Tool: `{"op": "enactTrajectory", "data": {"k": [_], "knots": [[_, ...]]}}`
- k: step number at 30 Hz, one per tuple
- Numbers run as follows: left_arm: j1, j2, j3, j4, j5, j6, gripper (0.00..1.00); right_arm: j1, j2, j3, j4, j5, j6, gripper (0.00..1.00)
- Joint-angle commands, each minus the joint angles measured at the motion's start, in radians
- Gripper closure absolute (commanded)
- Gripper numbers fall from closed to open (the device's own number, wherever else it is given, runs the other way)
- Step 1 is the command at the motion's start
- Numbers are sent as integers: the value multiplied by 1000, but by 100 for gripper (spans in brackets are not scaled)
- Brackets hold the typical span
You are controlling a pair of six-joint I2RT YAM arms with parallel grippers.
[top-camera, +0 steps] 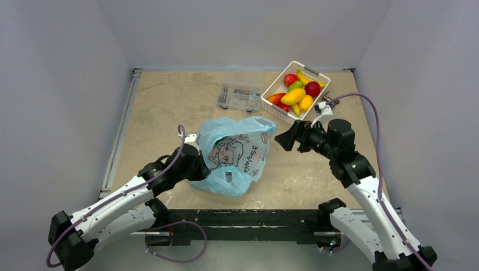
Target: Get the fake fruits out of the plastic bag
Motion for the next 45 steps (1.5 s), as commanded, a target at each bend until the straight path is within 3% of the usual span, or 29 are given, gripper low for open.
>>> {"op": "enactTrajectory", "data": {"k": [1, 7, 10, 12, 16, 20, 24, 32, 40, 45], "knots": [[-3, -10, 32, 19, 0, 7, 100, 174, -76, -43, 47, -123, 45, 11], [-2, -44, 17, 40, -1, 14, 100, 617, 137, -54, 229, 48, 148, 25], [-3, -44, 19, 49, 15, 17, 100, 744, 265, -38, 365, 194, 196, 34], [-2, -49, 19, 58, 27, 20, 100, 761, 334, -56, 491, 274, 259, 43], [-2, -58, 18, 51, 42, 36, 100, 761, 450, -106, 715, 483, 360, 49], [-2, -46, 19, 69, 86, 48, 100, 756, 643, -30, 815, 496, 403, 57], [-3, -29, 44, 92, 112, 64, 100, 748, 798, -2, 940, 486, 408, 58], [-2, -26, 78, 122, 160, 78, 100, 720, 998, 76, 1068, 402, 361, 54], [-16, 50, 121, 202, 250, 60, 100, 704, 1148, 137, 1183, 346, 398, 34], [-26, 66, 121, 212, 251, 61, 100, 704, 1250, 173, 1198, 393, 432, 33]]}}
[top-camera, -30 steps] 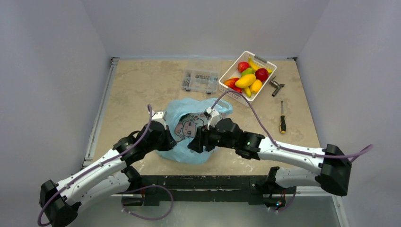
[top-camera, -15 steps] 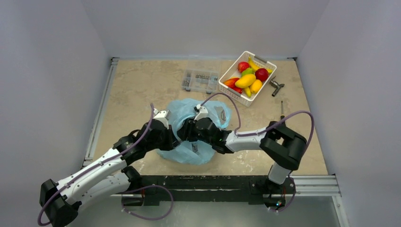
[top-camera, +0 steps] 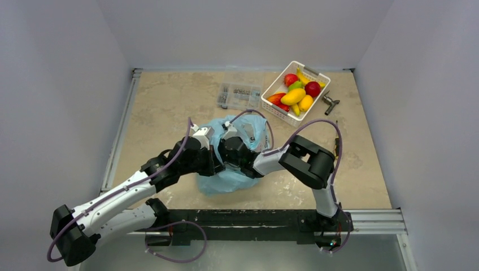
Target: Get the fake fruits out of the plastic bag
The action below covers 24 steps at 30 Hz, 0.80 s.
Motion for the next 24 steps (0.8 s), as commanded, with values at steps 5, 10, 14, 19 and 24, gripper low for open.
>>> {"op": "enactTrajectory", "data": {"k": [5, 10, 14, 19, 24], "knots": [[-13, -39, 13, 30, -9, -2, 100, 0, 62, 39, 58, 29, 25, 58], [-13, -114, -42, -59, -121, -8, 100, 0, -18, 14, 22, 17, -13, 96], [-12, -170, -87, -110, -221, -42, 100, 0, -127, -26, -40, 34, -19, 100], [-12, -193, -121, -129, -288, -74, 100, 0, -296, -128, -109, 69, -6, 100], [-12, -203, -125, -128, -311, -96, 100, 0, -455, -207, -205, 101, -47, 100]]}}
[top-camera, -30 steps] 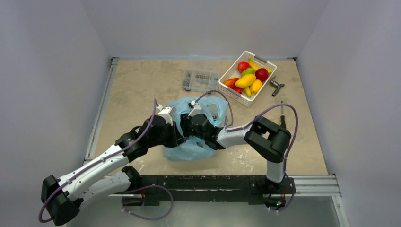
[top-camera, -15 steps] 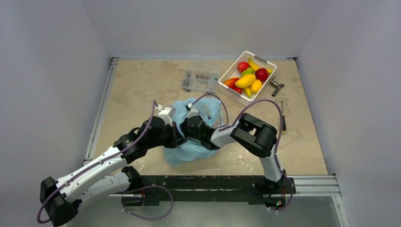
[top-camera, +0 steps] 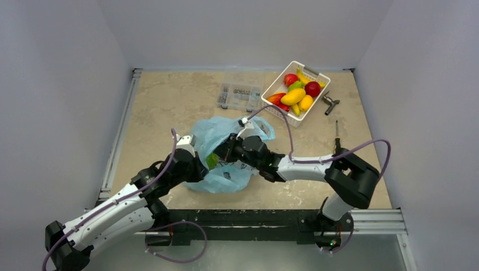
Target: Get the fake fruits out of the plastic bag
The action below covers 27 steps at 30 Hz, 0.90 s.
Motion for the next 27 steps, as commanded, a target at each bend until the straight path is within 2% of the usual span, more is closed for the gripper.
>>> {"op": "enactTrajectory", "data": {"k": [1, 11, 16, 19, 21, 27], "knots": [[-4, -16, -3, 10, -59, -37, 100, 0, -150, -70, -103, 62, -43, 100], [-4, 27, 14, 29, -53, -60, 100, 0, -489, -101, -395, 99, -168, 100], [-4, 113, 64, 31, -64, -52, 100, -2, -616, 23, -606, 170, -299, 100], [-4, 156, 73, 37, -56, -62, 100, -15, -659, 114, -709, 269, -367, 100], [-5, 173, 70, 48, -47, -63, 100, -54, -663, 176, -757, 299, -400, 100], [-5, 181, 67, 63, -35, -49, 100, -302, -574, 354, -784, 222, -444, 100]]}}
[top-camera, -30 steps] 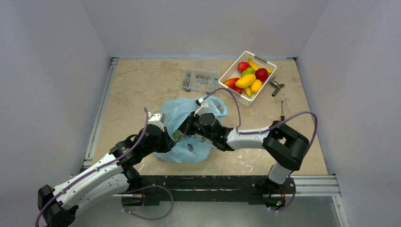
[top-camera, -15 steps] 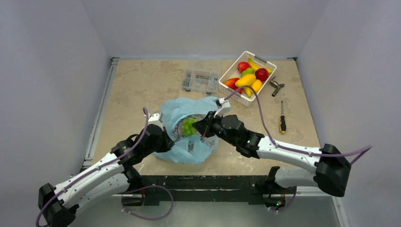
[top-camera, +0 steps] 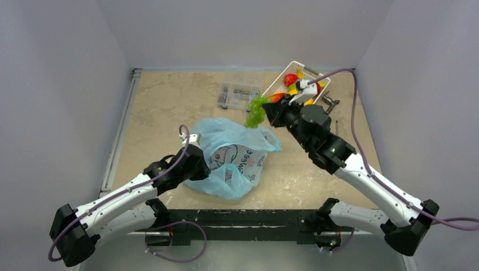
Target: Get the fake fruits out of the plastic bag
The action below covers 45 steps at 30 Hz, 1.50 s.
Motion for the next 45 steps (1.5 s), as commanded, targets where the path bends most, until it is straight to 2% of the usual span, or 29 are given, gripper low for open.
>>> {"op": "enactTrajectory", "data": {"k": [1, 7, 11, 16, 19, 21, 22, 24, 26, 27, 29, 33, 38, 45], "knots": [[-4, -3, 39, 35, -2, 6, 100, -171, 91, 162, -62, 11, -74, 100], [-5, -10, 70, -12, -12, 72, 100, -415, 303, 278, 17, -58, -81, 100], [-5, -8, 81, -22, -1, 101, 100, -560, 488, 359, 76, -217, -14, 100], [-5, -6, 73, 2, 19, 116, 100, -659, 693, 468, 116, -418, 98, 100], [-4, -2, 75, 4, 21, 126, 100, -715, 758, 458, 218, -535, 186, 100], [-5, -2, 73, 7, 22, 128, 100, -751, 805, 459, 239, -540, 233, 100], [-5, -1, 72, 12, 25, 128, 100, -768, 834, 470, 227, -536, 242, 97], [-6, -1, 75, 17, 32, 128, 100, -793, 894, 533, 135, -509, 207, 71], [-4, 0, 79, 18, 38, 126, 100, -788, 925, 622, -16, -390, 87, 52], [-5, 0, 81, 19, 40, 123, 100, -784, 921, 643, -61, -339, 45, 46], [-5, -4, 81, 19, 44, 116, 100, -777, 868, 620, -76, -260, 3, 40], [-6, -6, 78, 18, 44, 105, 100, -744, 723, 523, -74, -187, -77, 32], [-5, 3, 75, 12, 41, 97, 100, -680, 546, 357, -84, -228, -81, 31], [-5, -14, 54, 4, 35, 86, 100, -450, 242, 12, -7, -319, -26, 31]]}}
